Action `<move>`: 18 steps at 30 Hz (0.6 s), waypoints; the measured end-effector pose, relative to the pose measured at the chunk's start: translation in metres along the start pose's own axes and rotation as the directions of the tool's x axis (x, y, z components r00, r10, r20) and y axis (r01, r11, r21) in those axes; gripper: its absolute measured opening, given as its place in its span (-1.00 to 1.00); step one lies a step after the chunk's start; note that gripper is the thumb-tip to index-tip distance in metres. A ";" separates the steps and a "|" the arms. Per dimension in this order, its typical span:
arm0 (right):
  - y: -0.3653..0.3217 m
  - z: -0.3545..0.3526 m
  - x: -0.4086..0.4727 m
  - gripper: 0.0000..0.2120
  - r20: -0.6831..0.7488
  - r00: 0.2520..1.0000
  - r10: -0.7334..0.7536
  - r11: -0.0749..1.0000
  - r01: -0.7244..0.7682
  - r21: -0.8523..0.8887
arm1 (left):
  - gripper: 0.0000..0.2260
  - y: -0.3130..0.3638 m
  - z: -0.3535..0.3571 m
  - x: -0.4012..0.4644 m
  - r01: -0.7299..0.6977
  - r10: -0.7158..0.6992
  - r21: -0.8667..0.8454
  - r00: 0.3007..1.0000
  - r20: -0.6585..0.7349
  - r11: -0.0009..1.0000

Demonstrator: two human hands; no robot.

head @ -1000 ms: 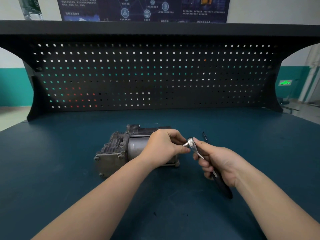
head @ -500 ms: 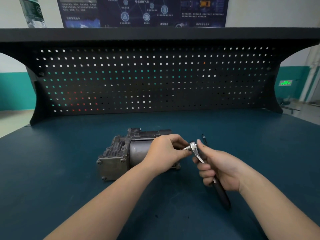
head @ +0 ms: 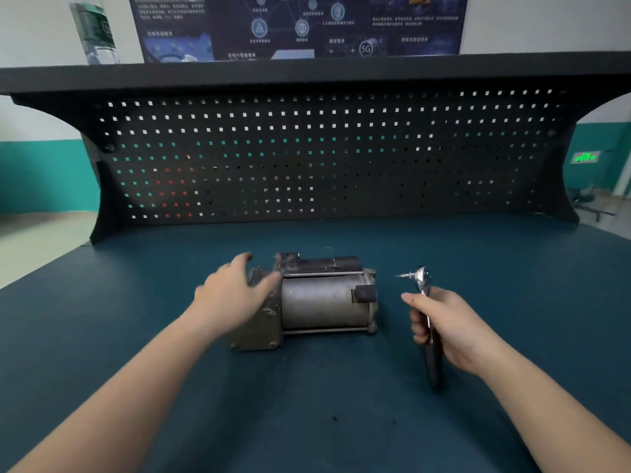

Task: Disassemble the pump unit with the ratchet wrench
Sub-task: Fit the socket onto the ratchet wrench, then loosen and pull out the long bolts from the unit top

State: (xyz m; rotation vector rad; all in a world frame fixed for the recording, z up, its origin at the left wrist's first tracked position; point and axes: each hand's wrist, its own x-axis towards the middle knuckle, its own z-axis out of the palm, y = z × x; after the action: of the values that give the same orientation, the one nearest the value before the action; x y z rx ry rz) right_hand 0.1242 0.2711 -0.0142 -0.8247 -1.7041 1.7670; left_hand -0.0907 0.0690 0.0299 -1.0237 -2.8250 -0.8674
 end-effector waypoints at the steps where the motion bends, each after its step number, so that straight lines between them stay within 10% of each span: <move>1: 0.002 0.002 0.001 -0.84 -0.025 1.000 -0.008 0.999 0.007 -0.045 | -0.23 -0.005 0.004 -0.004 0.018 -0.018 0.005 0.998 0.057 1.000; 7: 0.011 0.002 0.006 -0.89 -0.125 0.990 -0.064 0.933 0.015 -0.360 | -0.15 -0.008 0.039 -0.022 0.043 -0.045 -0.036 0.997 -0.066 0.998; 18: -0.003 0.039 0.034 -0.55 -0.144 0.989 0.031 0.999 -0.036 -0.036 | -0.22 -0.026 0.043 0.002 -0.119 0.122 0.033 0.985 -0.118 0.992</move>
State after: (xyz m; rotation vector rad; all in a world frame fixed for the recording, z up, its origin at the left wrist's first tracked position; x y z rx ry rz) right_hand 0.0722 0.2711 -0.0127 -0.9784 -1.6432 1.6582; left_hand -0.1006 0.0751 -0.0188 -1.0867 -2.6381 -0.8480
